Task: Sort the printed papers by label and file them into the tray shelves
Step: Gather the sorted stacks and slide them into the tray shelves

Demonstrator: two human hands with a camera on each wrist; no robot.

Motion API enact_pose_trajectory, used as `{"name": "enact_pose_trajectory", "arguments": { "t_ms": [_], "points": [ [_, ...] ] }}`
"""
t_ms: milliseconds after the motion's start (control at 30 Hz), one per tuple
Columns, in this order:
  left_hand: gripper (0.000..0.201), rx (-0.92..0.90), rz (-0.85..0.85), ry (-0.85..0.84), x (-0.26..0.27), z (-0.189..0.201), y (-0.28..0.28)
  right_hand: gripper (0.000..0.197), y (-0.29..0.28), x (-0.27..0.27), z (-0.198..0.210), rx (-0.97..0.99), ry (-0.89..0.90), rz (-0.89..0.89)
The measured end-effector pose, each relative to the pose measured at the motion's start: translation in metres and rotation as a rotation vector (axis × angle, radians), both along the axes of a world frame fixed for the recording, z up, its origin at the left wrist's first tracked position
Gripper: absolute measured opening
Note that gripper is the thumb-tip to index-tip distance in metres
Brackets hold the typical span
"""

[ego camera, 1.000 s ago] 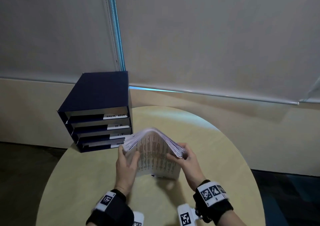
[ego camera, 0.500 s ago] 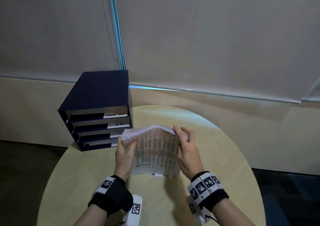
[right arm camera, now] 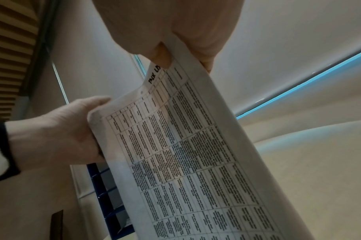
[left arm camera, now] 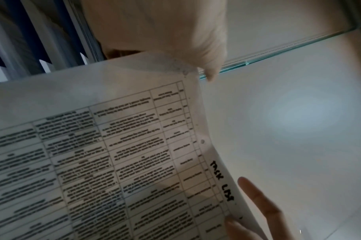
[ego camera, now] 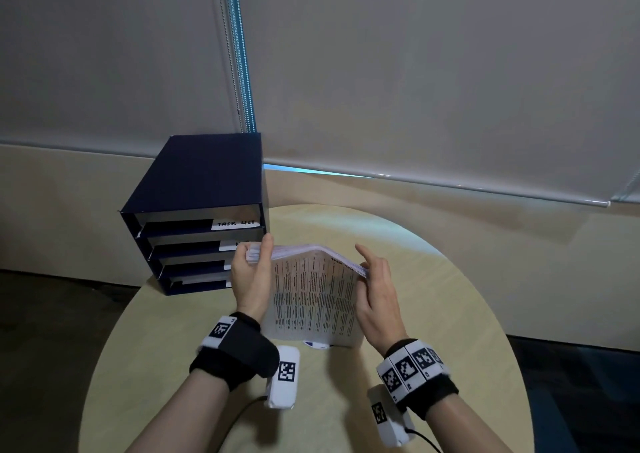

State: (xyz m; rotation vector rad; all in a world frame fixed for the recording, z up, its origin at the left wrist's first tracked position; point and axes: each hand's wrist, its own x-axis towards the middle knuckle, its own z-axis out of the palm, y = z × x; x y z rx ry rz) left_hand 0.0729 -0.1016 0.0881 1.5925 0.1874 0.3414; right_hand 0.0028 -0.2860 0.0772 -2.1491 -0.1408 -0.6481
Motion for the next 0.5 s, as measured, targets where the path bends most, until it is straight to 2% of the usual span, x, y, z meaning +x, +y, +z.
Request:
{"name": "enact_pose_trajectory", "arguments": {
  "t_ms": [167,233,300,367,400,433,500],
  "points": [
    [0.022,-0.037,0.058,0.035,0.004,-0.003,-0.005,0.057,0.002,0.001,0.000,0.094,-0.016,0.006],
    [0.039,-0.048,0.002,0.020,-0.002,-0.004,-0.003,0.057,0.004,0.001,0.001,0.191,0.003,-0.016],
    [0.064,0.015,-0.134,-0.015,-0.010,-0.009,0.002,0.055,0.005,0.002,0.000,0.318,0.052,-0.040],
    [0.087,0.204,-0.246,0.000,-0.015,-0.020,0.008,0.051,0.008,0.003,-0.004,0.420,0.101,-0.052],
    [0.091,0.303,-0.272,0.036,-0.016,-0.026,0.010,0.047,0.009,0.004,-0.009,0.454,0.131,-0.056],
    [0.088,0.374,-0.280,0.092,-0.016,-0.036,0.012,0.044,0.011,0.004,-0.015,0.473,0.172,-0.068],
    [0.061,0.431,-0.274,0.198,-0.015,-0.059,0.015,0.045,0.012,0.002,-0.031,0.480,0.284,-0.115]
  ]
}}
